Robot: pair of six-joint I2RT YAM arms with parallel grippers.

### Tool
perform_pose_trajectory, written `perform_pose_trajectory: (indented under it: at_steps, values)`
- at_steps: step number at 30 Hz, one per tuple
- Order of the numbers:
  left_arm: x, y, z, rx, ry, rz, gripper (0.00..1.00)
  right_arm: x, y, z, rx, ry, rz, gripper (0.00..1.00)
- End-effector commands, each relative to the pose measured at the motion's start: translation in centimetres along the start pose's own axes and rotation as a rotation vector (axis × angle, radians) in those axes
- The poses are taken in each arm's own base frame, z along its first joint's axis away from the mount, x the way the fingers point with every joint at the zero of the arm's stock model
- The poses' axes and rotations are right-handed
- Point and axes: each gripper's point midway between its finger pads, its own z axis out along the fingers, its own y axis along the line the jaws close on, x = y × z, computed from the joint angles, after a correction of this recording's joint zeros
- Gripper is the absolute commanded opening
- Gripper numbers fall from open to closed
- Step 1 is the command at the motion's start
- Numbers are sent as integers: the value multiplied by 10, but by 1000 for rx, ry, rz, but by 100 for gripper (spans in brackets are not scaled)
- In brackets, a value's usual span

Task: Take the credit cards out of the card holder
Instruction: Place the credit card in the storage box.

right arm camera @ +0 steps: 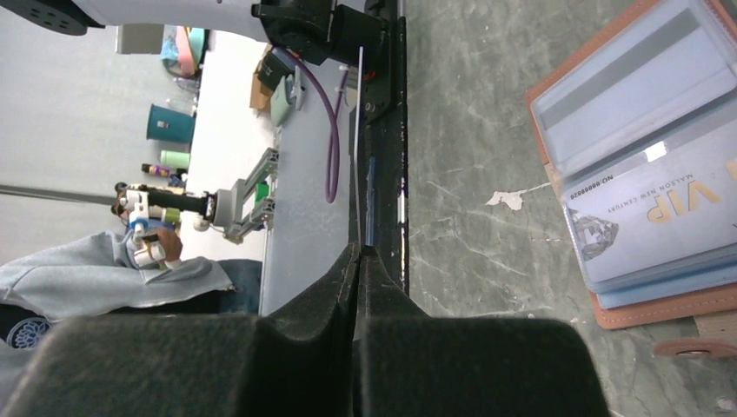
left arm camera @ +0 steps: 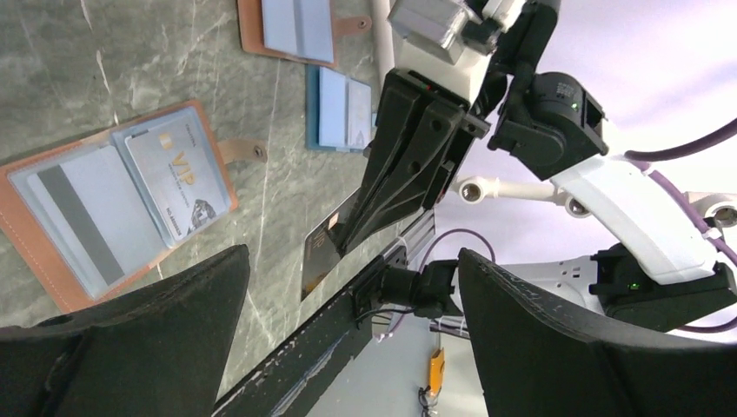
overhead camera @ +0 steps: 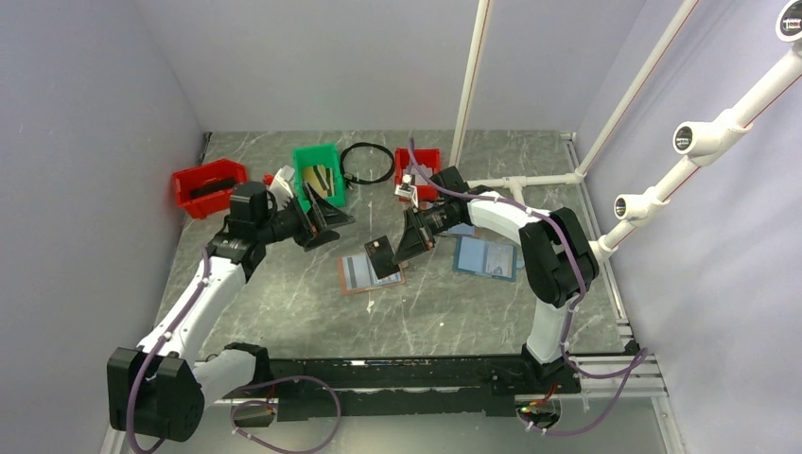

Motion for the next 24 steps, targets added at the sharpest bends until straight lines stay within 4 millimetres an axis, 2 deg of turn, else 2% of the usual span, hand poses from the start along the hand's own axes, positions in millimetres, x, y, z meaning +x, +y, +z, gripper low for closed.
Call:
perform_pose_trajectory:
  at_steps: [1,7,10,17,24]
  values:
    - [14,-7,6,67,48,18,94,-12,21,-4,-61,-23,-90,0]
    - [33,-6,24,88,97,22,92,-12,25,-5,-94,-28,-72,0]
    - [40,-8,32,127,102,20,87,-13,27,-7,-107,-34,-66,0]
    - [57,-13,50,183,161,15,64,-13,29,-10,-135,-43,-52,0]
    - [61,-20,54,222,198,23,37,-14,28,-12,-149,-46,-34,0]
